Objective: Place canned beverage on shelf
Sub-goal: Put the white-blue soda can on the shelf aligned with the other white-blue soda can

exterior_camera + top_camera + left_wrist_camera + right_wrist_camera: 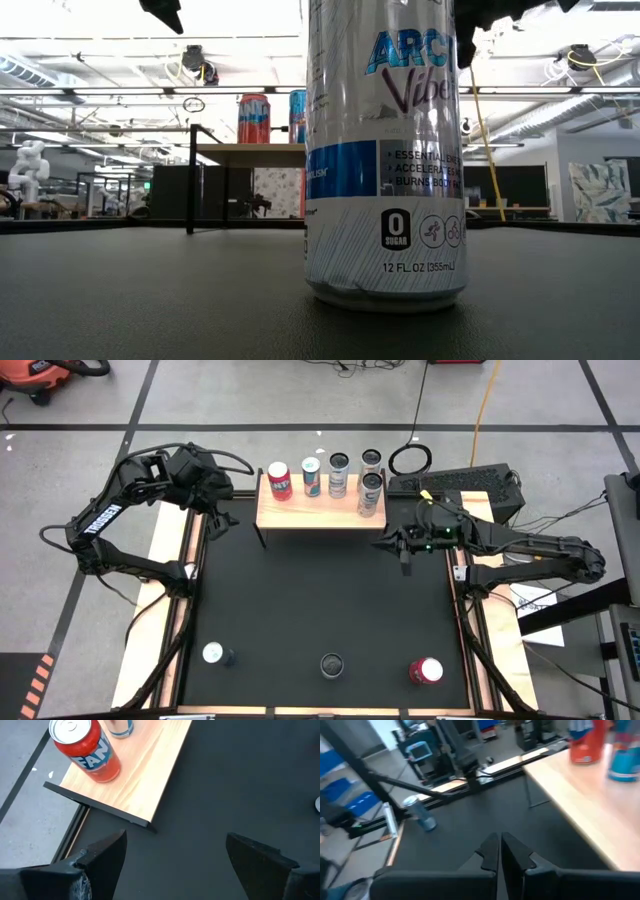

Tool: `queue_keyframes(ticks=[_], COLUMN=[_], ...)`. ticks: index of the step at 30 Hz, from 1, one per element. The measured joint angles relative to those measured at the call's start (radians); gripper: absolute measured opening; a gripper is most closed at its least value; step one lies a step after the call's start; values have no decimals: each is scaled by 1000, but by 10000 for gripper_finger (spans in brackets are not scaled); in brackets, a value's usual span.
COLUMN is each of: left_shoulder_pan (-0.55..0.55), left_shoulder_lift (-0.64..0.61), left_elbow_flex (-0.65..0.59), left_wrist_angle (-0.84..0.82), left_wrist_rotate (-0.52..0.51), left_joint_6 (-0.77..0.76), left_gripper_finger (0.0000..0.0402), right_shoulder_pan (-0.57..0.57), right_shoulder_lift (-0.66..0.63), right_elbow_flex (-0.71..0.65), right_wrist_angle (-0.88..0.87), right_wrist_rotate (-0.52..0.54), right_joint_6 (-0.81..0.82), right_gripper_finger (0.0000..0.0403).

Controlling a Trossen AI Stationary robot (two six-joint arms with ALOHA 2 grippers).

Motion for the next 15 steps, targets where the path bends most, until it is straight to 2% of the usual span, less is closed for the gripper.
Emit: queue_keyframes(ticks=[3, 6, 15], left_shoulder_pan=[0, 0, 0], left_shoulder_lift=[0, 0, 0], left_elbow_flex=[0, 0, 0], left_wrist_angle=[0, 0, 1], left_wrist_rotate=[1, 1, 2], left_joint_6=[0, -1, -1], left_gripper_finger=[338, 338, 338], right_shoulder_pan=[34, 60, 116], right_shoulder_lift=[1, 1, 28], right_elbow_flex=[0, 0, 0], right_wrist_angle=[13, 40, 100], right_wrist_rotate=[-1, -1, 4], right_joint_6=[-1, -12, -102], right_gripper_finger=[7, 30, 152])
